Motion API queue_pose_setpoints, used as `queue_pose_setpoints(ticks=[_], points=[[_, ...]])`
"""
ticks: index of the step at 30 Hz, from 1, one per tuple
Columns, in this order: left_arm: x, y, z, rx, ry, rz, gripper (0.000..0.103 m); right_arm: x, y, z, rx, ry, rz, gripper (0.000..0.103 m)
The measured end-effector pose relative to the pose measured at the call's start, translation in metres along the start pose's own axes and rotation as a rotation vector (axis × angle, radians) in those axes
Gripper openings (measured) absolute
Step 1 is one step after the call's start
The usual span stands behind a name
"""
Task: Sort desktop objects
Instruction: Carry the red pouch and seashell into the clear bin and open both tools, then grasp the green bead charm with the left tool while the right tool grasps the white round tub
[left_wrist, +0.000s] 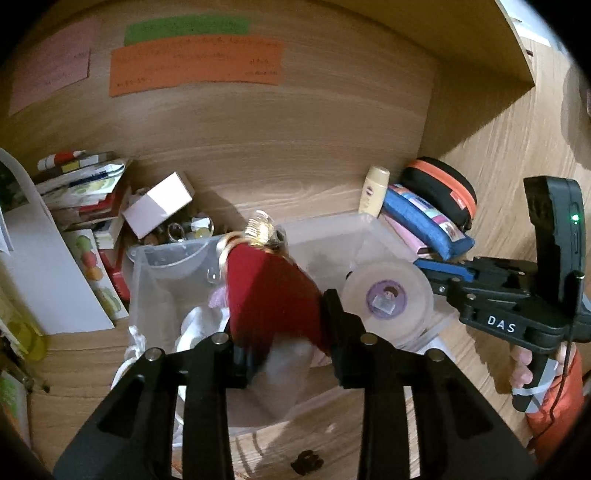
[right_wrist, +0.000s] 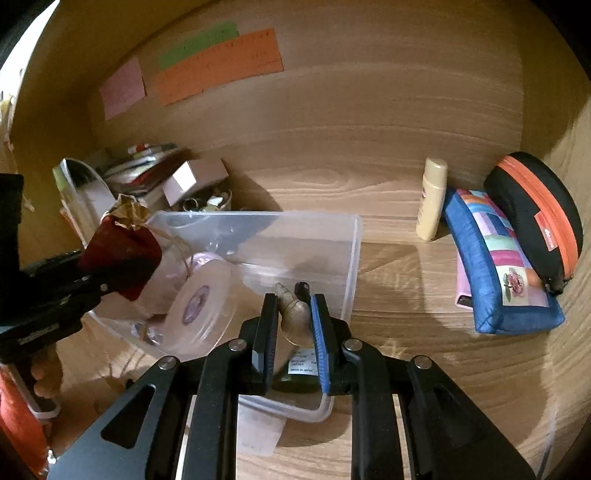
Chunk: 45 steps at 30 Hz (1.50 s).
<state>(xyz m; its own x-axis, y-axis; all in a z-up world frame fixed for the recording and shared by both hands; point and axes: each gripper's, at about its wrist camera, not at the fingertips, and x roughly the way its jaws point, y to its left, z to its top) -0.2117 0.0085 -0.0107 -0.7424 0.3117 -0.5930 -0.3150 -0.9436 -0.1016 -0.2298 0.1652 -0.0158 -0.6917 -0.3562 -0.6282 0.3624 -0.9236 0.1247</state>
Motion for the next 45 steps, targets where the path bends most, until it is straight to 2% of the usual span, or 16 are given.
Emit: queue_pose_setpoints(ticks=[2, 4, 6, 11, 14, 17, 20, 22, 23, 28, 33, 37, 39, 42, 45], points=[[-0.001, 0.000, 0.000, 0.005, -0.002, -0.002, 0.038, 0.001, 0.003, -0.002, -0.019, -0.005, -0.016, 0.016], [-0.003, 0.000, 0.001, 0.001, -0.008, -0.006, 0.055, 0.001, 0.004, -0.002, -0.033, -0.011, -0.026, 0.016], [-0.004, -0.001, 0.001, 0.006, -0.017, 0.008, 0.062, 0.000, 0.008, -0.003, -0.056, -0.019, -0.043, 0.016], [-0.009, 0.002, 0.002, -0.009, -0.031, 0.004, 0.064, -0.001, 0.007, -0.002, -0.063, -0.027, -0.045, 0.017], [-0.015, 0.005, 0.004, -0.033, -0.051, -0.002, 0.068, -0.006, 0.006, -0.001, -0.047, -0.042, -0.041, 0.022], [-0.024, 0.004, 0.006, -0.046, -0.079, 0.029, 0.071, -0.018, 0.007, 0.001, -0.037, -0.073, -0.045, 0.030], [-0.036, 0.001, 0.007, -0.052, -0.120, 0.074, 0.078, -0.032, 0.011, 0.001, -0.044, -0.108, -0.052, 0.038], [-0.044, -0.003, 0.006, -0.047, -0.150, 0.121, 0.091, -0.043, 0.017, -0.001, -0.058, -0.130, -0.057, 0.045], [-0.049, -0.005, 0.005, -0.043, -0.167, 0.147, 0.093, -0.047, 0.019, -0.002, -0.064, -0.136, -0.061, 0.047], [-0.067, -0.016, -0.004, -0.008, -0.189, 0.196, 0.097, -0.069, 0.031, -0.012, -0.089, -0.184, -0.084, 0.076], [-0.082, -0.017, -0.016, -0.033, -0.179, 0.171, 0.102, -0.087, 0.037, -0.022, -0.079, -0.219, -0.082, 0.085], [-0.096, -0.015, -0.030, -0.084, -0.168, 0.113, 0.102, -0.095, 0.039, -0.029, -0.068, -0.232, -0.109, 0.095], [-0.101, -0.014, -0.036, -0.100, -0.151, 0.106, 0.102, -0.101, 0.040, -0.036, -0.068, -0.268, -0.102, 0.101], [-0.113, -0.014, -0.049, -0.102, -0.169, 0.149, 0.102, -0.113, 0.038, -0.046, -0.055, -0.334, -0.049, 0.103], [-0.118, -0.011, -0.058, -0.110, -0.159, 0.192, 0.102, -0.116, 0.037, -0.050, -0.044, -0.319, -0.053, 0.103]])
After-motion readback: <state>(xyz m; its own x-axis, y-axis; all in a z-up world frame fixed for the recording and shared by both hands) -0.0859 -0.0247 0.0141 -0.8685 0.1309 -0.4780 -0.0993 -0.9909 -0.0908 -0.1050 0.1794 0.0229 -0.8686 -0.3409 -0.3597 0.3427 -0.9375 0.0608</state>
